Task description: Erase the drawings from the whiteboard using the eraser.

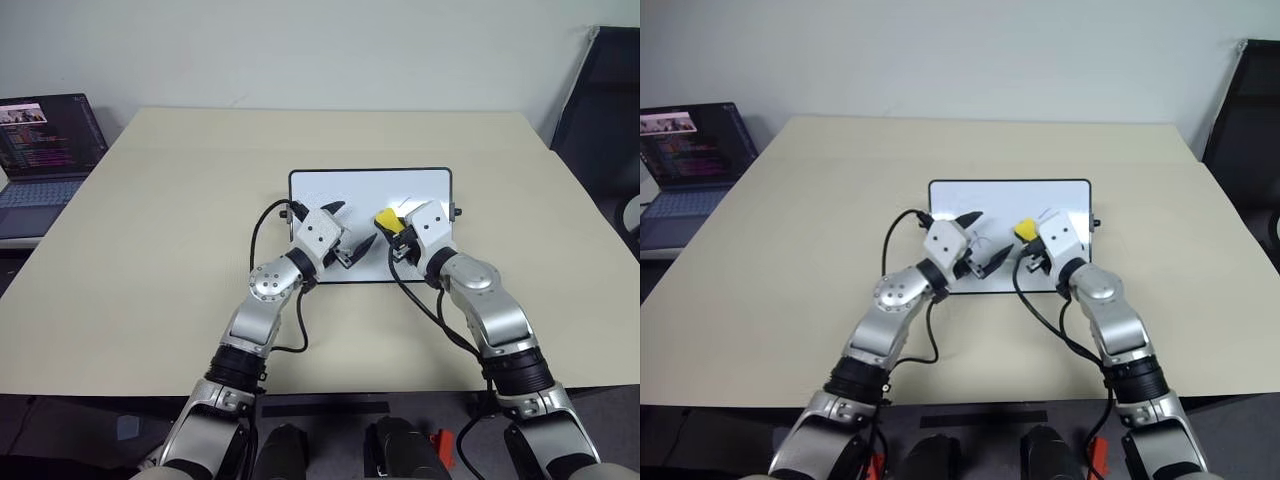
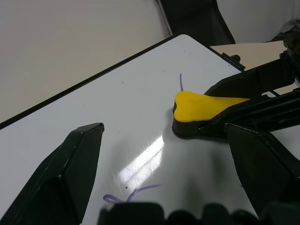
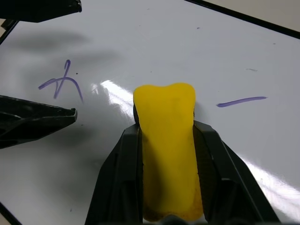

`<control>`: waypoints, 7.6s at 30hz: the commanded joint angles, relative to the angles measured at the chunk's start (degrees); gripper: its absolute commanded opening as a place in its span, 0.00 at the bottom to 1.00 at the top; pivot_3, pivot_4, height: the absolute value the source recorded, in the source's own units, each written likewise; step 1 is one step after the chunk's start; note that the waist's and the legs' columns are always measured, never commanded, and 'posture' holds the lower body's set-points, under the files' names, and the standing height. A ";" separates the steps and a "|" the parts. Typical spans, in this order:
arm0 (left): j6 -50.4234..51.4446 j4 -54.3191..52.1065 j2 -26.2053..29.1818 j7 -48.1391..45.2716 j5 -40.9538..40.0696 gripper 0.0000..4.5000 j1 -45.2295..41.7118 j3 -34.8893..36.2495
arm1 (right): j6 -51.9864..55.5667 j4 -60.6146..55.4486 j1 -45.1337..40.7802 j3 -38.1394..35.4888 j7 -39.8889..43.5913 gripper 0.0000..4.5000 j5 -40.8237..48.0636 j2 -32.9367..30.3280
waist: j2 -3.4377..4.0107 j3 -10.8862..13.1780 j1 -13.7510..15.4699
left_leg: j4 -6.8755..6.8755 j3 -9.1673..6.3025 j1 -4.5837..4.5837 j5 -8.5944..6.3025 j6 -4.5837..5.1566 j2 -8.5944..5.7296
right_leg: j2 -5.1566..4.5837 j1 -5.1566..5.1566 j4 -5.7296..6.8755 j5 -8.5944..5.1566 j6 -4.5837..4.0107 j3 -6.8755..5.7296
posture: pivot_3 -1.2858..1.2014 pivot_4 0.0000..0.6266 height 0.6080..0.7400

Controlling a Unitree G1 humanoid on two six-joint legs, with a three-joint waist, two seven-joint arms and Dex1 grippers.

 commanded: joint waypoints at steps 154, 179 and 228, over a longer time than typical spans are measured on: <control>15.94 -20.81 3.13 -12.97 -14.49 1.00 8.96 -3.02 | 10.71 -22.18 12.13 -20.66 -1.84 0.24 5.42 -7.95 | -0.08 0.18 0.79 | -0.55 0.06 -0.09 0.10 0.12 -0.04 | -0.10 -0.14 -0.44 0.07 -0.10 -0.01 | 0.52 0.24 1.00; 8.50 -6.72 6.27 -34.22 -15.52 1.00 0.97 -7.35 | 29.57 -20.87 20.77 -30.81 -4.29 0.24 11.00 -10.31 | -0.01 0.20 0.15 | -0.57 0.05 -0.05 0.10 0.13 0.00 | 0.02 -0.15 -0.43 0.04 -0.13 0.01 | 0.52 0.24 1.00; 12.17 -36.46 -0.03 14.78 -0.17 1.00 38.13 5.37 | -5.61 -37.99 51.81 -32.44 -9.35 0.99 12.98 7.98 | 0.03 0.17 0.47 | -0.58 0.01 0.06 0.08 0.11 0.27 | -0.31 -0.10 -0.39 -0.26 -0.45 0.09 | 0.52 0.24 1.00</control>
